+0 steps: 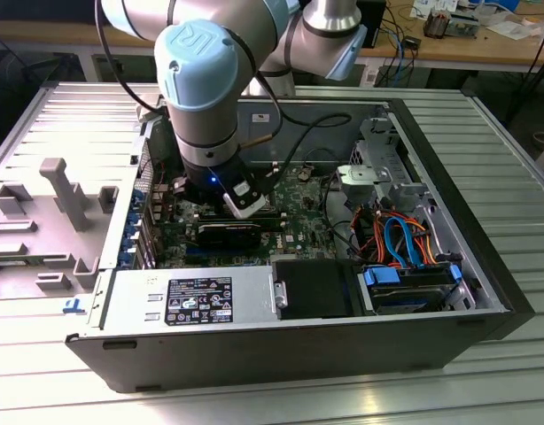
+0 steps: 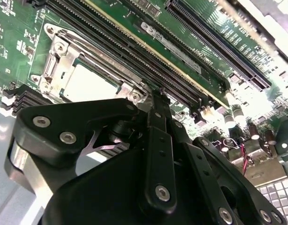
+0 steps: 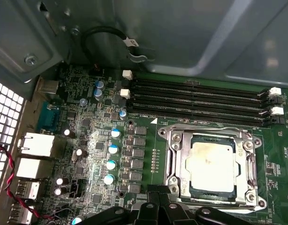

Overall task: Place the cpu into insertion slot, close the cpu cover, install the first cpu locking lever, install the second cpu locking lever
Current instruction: 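Install the second cpu locking lever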

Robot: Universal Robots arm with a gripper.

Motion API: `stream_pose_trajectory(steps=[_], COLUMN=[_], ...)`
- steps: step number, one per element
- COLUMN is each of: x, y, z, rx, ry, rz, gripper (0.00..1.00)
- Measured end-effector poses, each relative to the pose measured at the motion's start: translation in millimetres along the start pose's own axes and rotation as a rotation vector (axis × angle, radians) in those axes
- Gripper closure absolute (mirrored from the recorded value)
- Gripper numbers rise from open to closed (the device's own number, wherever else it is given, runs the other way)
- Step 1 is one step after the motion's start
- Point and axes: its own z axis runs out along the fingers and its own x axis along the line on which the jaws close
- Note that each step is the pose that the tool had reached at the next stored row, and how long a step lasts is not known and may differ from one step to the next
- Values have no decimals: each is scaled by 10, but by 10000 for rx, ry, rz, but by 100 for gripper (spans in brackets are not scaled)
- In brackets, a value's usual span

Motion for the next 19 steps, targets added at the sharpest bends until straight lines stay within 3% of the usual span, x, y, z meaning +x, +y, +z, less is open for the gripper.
stream_pose_trajectory(steps=[6, 11, 15, 16, 17, 19], x=[1, 1, -7, -13, -110, -275], y=[-8, -18, -8, 9, 26, 46], z=[30, 20, -29, -92, -150, -136], rx=[-6, 91, 105, 108, 117, 104], ry=[4, 8, 13, 13, 70, 313], rz=[0, -3, -3, -3, 12, 74], gripper=[89, 89, 89, 89, 89, 89])
